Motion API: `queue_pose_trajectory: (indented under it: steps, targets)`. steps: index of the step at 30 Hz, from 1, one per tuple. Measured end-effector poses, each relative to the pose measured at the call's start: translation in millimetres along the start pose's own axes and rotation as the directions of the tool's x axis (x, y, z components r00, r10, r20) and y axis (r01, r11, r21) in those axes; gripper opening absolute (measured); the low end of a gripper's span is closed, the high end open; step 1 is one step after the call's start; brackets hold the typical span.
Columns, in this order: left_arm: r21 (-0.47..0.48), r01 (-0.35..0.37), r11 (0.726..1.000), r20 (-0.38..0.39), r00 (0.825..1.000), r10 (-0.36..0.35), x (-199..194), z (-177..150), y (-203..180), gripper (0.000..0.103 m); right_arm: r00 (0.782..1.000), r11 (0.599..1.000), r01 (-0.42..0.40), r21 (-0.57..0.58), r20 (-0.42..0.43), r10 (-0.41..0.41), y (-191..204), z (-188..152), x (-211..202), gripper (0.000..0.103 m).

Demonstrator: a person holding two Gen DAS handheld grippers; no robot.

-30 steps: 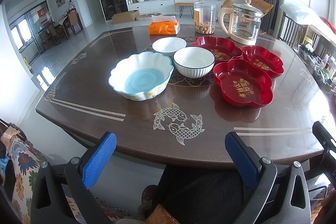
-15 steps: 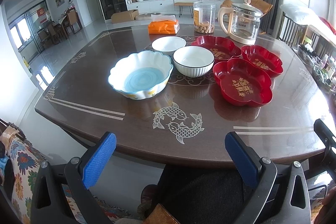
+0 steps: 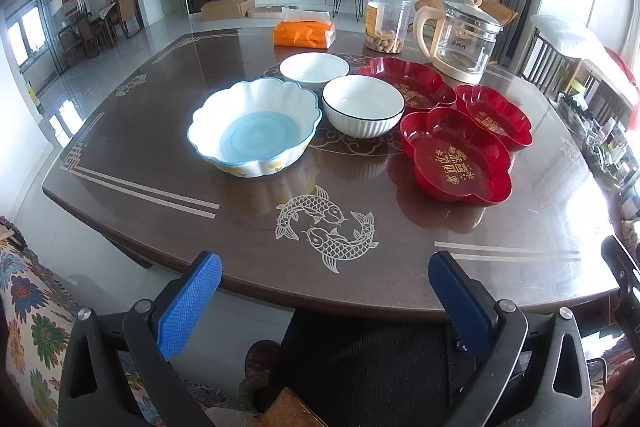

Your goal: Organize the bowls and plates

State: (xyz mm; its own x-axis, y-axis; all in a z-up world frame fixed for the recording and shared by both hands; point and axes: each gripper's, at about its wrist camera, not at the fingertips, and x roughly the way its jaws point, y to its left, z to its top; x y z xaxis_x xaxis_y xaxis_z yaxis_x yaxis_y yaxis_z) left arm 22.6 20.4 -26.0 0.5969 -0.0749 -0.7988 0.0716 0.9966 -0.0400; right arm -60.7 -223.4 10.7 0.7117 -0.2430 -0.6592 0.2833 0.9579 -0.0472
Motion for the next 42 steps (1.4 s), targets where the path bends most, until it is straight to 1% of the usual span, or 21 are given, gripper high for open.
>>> queue_pose_trajectory:
  steps: [3,5,8,10,12,15,17,20,22,23,24,26,28,29,31,34,37,38,39,40,42]
  targets:
    - [0.028,0.03,0.999,0.009,0.999,-0.031,-4.2,11.1,-4.6,0.103,0.999,0.999,0.035,-0.039,0.02,-0.035,1.2,2.5,-5.6,0.093]
    - [0.038,0.043,0.998,0.056,0.997,-0.045,-13.5,15.4,-8.4,0.103,0.998,0.998,0.041,-0.041,0.045,-0.04,-1.0,4.3,-10.2,0.093]
    - [0.053,0.03,0.998,0.149,0.988,-0.037,-28.7,17.2,-14.7,0.103,0.994,0.997,0.063,-0.035,0.088,-0.06,-3.3,10.6,-14.8,0.093]
    - [0.085,0.033,0.996,0.175,0.983,-0.048,-33.7,18.4,-19.8,0.103,0.986,0.995,0.094,-0.044,0.139,-0.087,-3.9,16.1,-20.8,0.093]
    - [0.118,0.056,0.991,0.153,0.986,-0.074,-33.0,23.4,-23.1,0.103,0.982,0.995,0.081,-0.056,0.175,-0.07,-6.3,23.9,-26.6,0.093]
    - [0.142,0.122,0.982,0.095,0.986,-0.136,-26.2,29.5,-24.2,0.103,0.982,0.997,0.014,-0.078,0.188,0.001,-12.9,36.1,-28.4,0.093]
    - [0.171,0.155,0.973,0.063,0.984,-0.168,-21.2,30.0,-25.4,0.103,0.979,0.995,0.026,-0.091,0.204,-0.007,-16.8,41.9,-27.6,0.093]
    - [0.209,0.141,0.968,0.055,0.986,-0.156,-17.8,22.4,-28.9,0.103,0.956,0.996,0.063,-0.067,0.291,-0.04,-27.3,45.0,-34.3,0.093]
    - [0.211,0.132,0.968,0.067,0.986,-0.15,-18.2,15.5,-30.1,0.103,0.937,0.998,0.048,-0.049,0.348,-0.028,-36.0,44.1,-39.7,0.093]
    - [0.201,0.126,0.971,0.08,0.986,-0.144,-19.7,12.8,-29.6,0.103,0.938,0.997,0.049,-0.059,0.345,-0.026,-37.7,43.9,-36.9,0.093]
    - [0.179,0.112,0.977,0.104,0.986,-0.132,-22.4,10.6,-27.9,0.103,0.948,0.996,0.037,-0.078,0.319,-0.01,-38.7,43.9,-30.7,0.093]
    - [0.136,0.087,0.987,0.162,0.981,-0.109,-29.8,9.5,-25.2,0.103,0.976,0.995,-0.043,-0.091,0.21,0.062,-42.4,42.7,-8.8,0.093]
    - [0.134,0.048,0.99,0.167,0.983,-0.07,-30.0,16.2,-26.4,0.103,0.989,0.994,-0.092,-0.053,0.11,0.097,-45.2,37.9,10.8,0.093]
    - [0.138,0.032,0.99,0.148,0.988,-0.052,-26.5,21.2,-28.0,0.103,0.989,0.994,-0.104,-0.035,0.099,0.107,-45.6,35.3,15.4,0.093]
    - [0.14,0.035,0.99,0.106,0.993,-0.05,-16.7,31.9,-29.9,0.103,0.989,0.995,-0.102,-0.019,0.108,0.103,-43.3,32.4,18.3,0.093]
    - [0.12,-0.012,0.993,0.106,0.994,0.0,-7.0,43.0,-32.0,0.103,0.989,0.994,-0.105,-0.016,0.104,0.107,-38.9,41.8,20.7,0.093]
    - [0.16,-0.006,0.987,0.084,0.996,-0.007,3.9,56.8,-39.0,0.103,0.992,0.995,-0.091,-0.039,0.084,0.094,-37.1,56.6,28.1,0.093]
    - [0.165,0.008,0.986,0.067,0.998,-0.019,8.2,63.0,-40.1,0.103,0.995,0.994,-0.093,-0.057,0.04,0.096,-35.7,61.7,37.6,0.093]
    - [0.169,0.045,0.985,0.042,0.998,-0.053,13.1,69.8,-40.3,0.103,0.995,0.992,-0.103,-0.069,-0.024,0.102,-36.6,65.9,47.9,0.093]
    - [0.173,0.093,0.98,0.01,0.995,-0.096,18.2,76.7,-41.4,0.103,0.99,0.991,-0.115,-0.07,-0.088,0.108,-39.1,69.4,60.3,0.093]
    - [0.174,0.15,0.973,-0.059,0.988,-0.142,30.9,88.5,-45.4,0.103,0.976,0.986,-0.16,-0.047,-0.156,0.151,-44.2,76.9,79.9,0.093]
